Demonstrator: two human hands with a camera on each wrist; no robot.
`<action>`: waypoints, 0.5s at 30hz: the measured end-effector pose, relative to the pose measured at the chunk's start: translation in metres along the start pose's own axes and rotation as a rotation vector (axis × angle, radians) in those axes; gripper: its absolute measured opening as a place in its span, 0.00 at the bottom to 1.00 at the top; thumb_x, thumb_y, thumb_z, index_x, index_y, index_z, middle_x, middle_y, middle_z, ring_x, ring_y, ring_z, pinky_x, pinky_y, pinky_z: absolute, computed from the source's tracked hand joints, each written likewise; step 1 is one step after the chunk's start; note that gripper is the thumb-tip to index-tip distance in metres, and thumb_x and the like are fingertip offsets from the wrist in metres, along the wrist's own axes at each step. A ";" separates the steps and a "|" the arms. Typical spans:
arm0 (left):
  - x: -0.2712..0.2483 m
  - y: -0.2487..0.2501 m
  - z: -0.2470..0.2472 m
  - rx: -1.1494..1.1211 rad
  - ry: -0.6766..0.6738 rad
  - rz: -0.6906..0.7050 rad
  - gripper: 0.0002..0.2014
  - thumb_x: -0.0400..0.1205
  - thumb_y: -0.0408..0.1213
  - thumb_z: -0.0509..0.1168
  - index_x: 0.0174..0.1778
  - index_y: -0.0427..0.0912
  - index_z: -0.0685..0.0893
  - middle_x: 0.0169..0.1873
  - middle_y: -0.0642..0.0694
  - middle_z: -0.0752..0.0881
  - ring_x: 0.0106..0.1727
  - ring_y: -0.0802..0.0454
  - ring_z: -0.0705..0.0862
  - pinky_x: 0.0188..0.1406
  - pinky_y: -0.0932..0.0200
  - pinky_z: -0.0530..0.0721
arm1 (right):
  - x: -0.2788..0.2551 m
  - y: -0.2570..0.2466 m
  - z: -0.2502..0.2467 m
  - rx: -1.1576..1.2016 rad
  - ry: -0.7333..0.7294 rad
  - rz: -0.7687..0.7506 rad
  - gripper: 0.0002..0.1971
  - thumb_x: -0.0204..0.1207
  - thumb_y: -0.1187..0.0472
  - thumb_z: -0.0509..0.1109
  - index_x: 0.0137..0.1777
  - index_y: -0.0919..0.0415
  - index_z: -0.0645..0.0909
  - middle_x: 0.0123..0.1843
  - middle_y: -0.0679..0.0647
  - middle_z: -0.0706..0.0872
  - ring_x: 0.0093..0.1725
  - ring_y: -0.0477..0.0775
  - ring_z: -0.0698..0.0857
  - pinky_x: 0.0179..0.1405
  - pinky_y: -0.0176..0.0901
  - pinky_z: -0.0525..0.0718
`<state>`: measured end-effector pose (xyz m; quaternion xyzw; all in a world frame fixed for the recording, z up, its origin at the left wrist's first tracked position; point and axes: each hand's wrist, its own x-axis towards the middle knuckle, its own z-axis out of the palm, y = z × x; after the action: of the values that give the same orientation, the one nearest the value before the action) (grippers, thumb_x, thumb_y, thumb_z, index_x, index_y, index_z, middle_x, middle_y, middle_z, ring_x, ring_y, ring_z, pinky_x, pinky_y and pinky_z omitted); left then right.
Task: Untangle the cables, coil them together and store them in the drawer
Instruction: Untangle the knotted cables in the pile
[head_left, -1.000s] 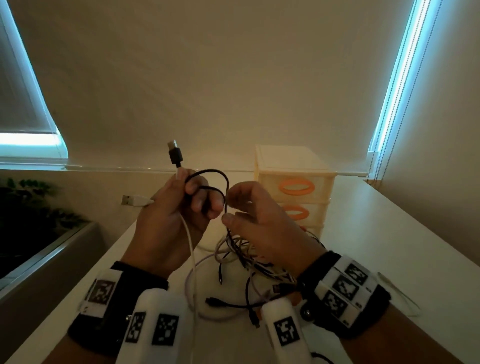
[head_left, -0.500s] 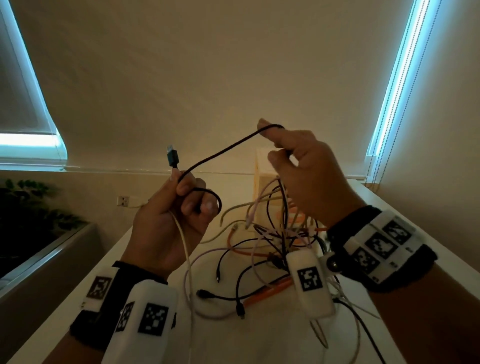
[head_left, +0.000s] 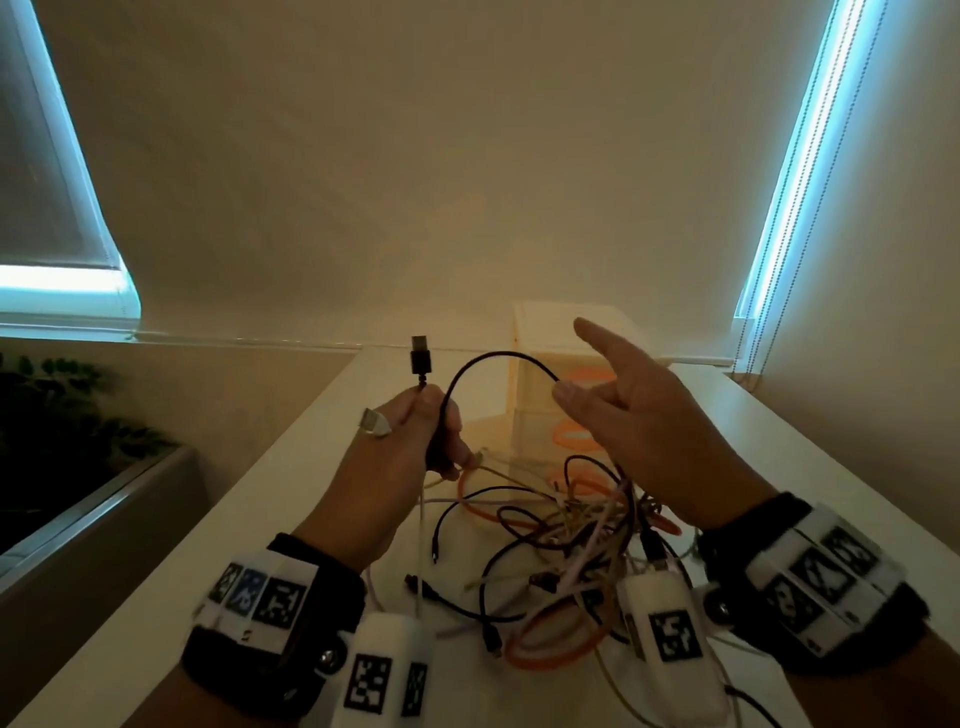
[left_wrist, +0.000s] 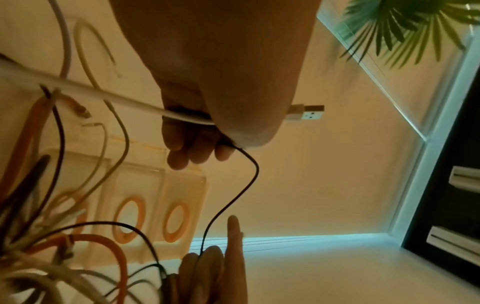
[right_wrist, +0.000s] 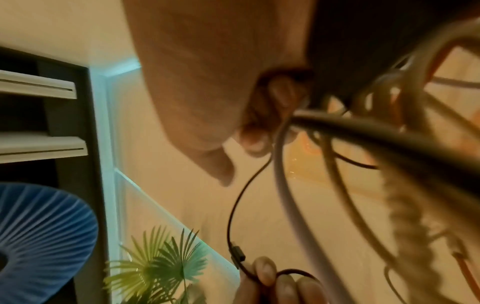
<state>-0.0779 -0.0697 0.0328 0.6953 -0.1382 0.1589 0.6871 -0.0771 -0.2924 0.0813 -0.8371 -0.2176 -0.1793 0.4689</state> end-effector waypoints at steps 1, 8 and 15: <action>-0.001 0.000 0.002 0.007 -0.013 -0.005 0.21 0.94 0.40 0.48 0.46 0.33 0.80 0.31 0.37 0.86 0.39 0.40 0.89 0.39 0.52 0.83 | -0.001 -0.001 -0.001 -0.153 0.029 -0.017 0.22 0.83 0.51 0.70 0.77 0.40 0.75 0.20 0.45 0.71 0.23 0.41 0.72 0.32 0.27 0.76; -0.008 0.005 0.008 -0.089 -0.089 -0.022 0.23 0.94 0.43 0.47 0.52 0.29 0.81 0.39 0.32 0.91 0.36 0.47 0.89 0.26 0.58 0.80 | -0.004 -0.032 -0.020 -0.794 0.266 -0.145 0.13 0.79 0.42 0.69 0.52 0.49 0.87 0.48 0.49 0.83 0.52 0.54 0.83 0.58 0.59 0.83; -0.012 0.003 0.011 -0.091 -0.112 0.073 0.25 0.91 0.51 0.52 0.48 0.33 0.84 0.31 0.36 0.80 0.23 0.52 0.73 0.24 0.63 0.73 | 0.007 -0.043 0.027 -0.466 -0.336 -0.368 0.28 0.84 0.48 0.67 0.83 0.46 0.66 0.78 0.47 0.77 0.80 0.41 0.67 0.85 0.46 0.59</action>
<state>-0.0895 -0.0813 0.0305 0.6657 -0.2087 0.1380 0.7030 -0.0910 -0.2482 0.1019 -0.8863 -0.3922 -0.1655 0.1826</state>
